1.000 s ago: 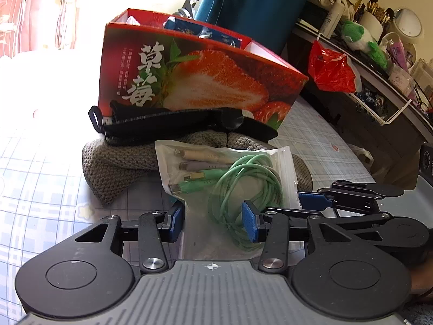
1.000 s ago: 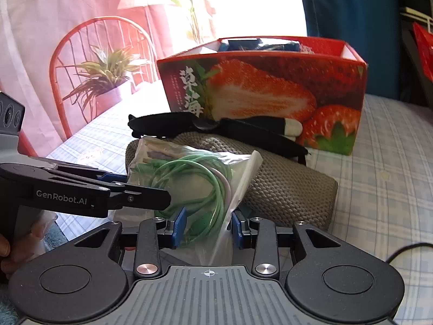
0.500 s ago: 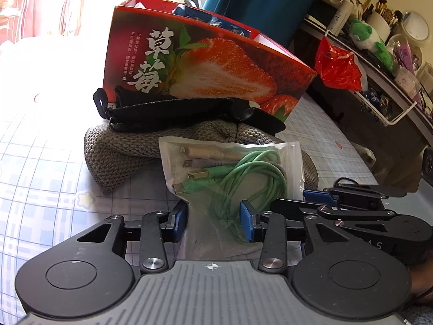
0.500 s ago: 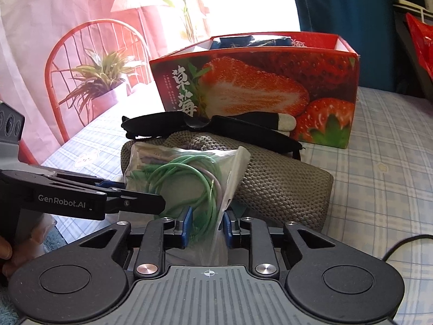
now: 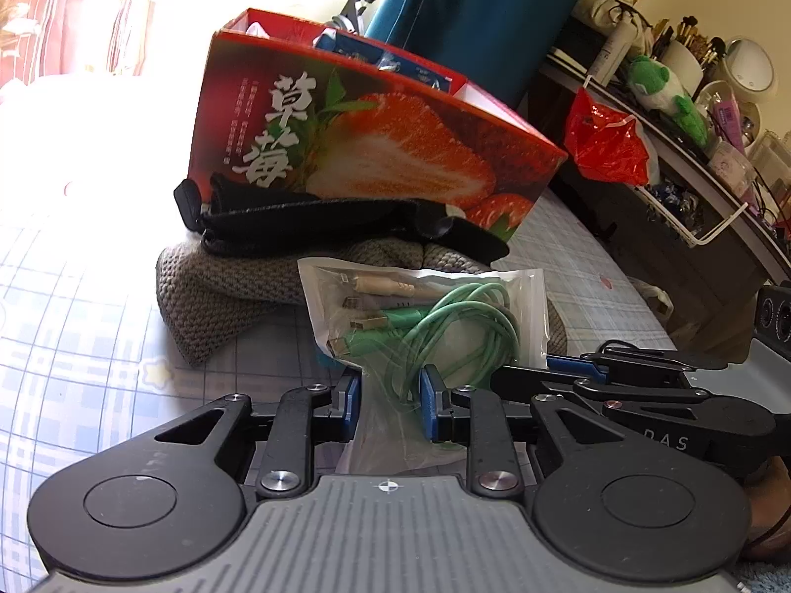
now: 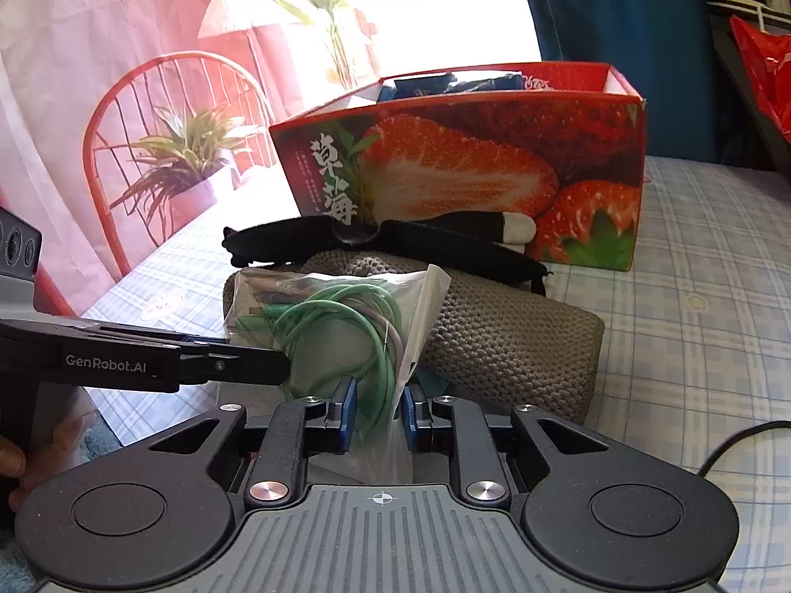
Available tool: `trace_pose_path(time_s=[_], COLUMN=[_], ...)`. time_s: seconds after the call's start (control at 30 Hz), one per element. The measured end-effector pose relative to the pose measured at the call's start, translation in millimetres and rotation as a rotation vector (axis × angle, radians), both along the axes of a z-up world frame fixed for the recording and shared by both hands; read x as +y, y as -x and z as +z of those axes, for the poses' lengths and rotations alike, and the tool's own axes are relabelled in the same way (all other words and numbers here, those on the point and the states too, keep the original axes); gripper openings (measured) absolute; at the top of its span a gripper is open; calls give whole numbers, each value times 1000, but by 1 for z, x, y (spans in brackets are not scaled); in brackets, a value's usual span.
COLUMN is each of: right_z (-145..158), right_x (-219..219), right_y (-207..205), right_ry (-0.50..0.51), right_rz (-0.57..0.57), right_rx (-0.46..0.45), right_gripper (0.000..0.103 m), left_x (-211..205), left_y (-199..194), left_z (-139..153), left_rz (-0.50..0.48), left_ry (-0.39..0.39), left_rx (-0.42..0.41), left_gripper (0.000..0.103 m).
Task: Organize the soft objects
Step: 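Close both grippers on the clear cable bag and lift it, then carry the cable bag into the red box onto the blue bag, open both grippers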
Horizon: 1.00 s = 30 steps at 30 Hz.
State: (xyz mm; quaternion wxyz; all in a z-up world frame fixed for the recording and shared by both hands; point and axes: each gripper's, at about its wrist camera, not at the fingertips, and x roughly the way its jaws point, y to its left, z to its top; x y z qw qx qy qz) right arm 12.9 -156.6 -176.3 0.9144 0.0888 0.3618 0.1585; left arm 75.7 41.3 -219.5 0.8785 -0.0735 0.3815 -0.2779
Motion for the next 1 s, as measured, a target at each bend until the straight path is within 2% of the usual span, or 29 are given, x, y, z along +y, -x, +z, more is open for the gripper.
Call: trace_pose_path(time_s=[0.2,0.4,0.63,0.77,1.0], right_z=[15,48,99,120,139], right_x=[-2,-10,-25,-35,-44], right_y=[6,-2,-46,-80,-131], right_ry=[-6,-13,-34,-35,0], right_rz=[-1,4,3,8,10], right_rx=[-55,-141,-221,-252,-267], right_gripper=[18,18,18,19,19], left_x=[-1,-4,-16,-27,-42], left_y=[7,1,-35,-57,-100], left_z=[21,65,122,148,160], left_rz=[-16,-48,-40,-46,-33], left_ry=[-4,7,31,12,5], left_rx=[-79,-175,-237,-285,-279], left_gripper=[26,26,26,26,26])
